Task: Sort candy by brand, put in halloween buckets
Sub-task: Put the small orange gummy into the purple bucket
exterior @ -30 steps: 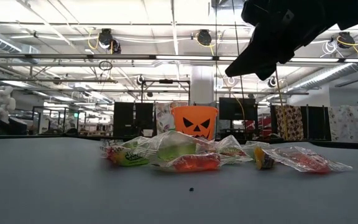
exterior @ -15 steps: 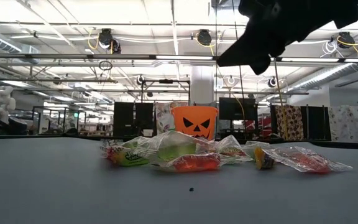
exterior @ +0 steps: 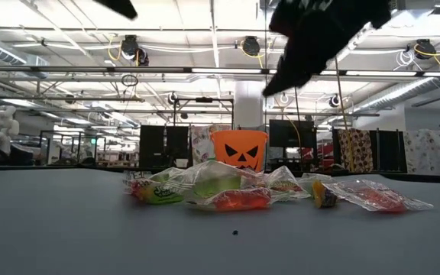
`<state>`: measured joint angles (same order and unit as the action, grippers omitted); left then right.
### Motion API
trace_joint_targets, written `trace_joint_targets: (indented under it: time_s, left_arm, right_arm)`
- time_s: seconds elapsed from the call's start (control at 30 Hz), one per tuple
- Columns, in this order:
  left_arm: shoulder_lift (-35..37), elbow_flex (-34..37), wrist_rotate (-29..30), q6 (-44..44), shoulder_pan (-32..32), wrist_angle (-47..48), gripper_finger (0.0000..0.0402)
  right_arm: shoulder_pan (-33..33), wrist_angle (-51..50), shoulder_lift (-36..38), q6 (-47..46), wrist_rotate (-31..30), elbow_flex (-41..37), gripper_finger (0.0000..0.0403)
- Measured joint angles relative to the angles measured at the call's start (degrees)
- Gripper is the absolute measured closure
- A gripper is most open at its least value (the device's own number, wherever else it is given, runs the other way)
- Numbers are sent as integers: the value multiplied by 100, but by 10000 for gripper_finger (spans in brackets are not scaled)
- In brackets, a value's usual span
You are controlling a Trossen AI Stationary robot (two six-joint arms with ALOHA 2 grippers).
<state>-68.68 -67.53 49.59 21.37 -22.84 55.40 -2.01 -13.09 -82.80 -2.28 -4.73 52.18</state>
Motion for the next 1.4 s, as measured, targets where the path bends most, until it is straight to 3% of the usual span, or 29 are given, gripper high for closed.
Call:
trace_joint_targets:
  time_s: [0.2,0.43,0.77,0.9,1.07,1.4]
  left_arm:
    - [-393,644,-554,-887,495,-834,253]
    - [-804,701,-1487,-1447,763,-1239,253]
    - [-860,701,-1931,-1633,929,-1811,253]
    - [-860,701,-1983,-1620,926,-1810,253]
    - [-860,701,-1983,-1625,928,-1810,253]
    - [-860,701,-1983,-1627,928,-1807,253]
  right_arm:
    - [281,-372,-943,5,71,-11,343]
    - [488,-522,-1408,147,838,-13,337]
    - [539,-246,-1641,386,911,-15,240]
    - [537,-150,-1870,377,911,-1,227]
    - [539,-103,-1935,389,926,7,252]
    - [541,-168,-1913,402,969,4,371]
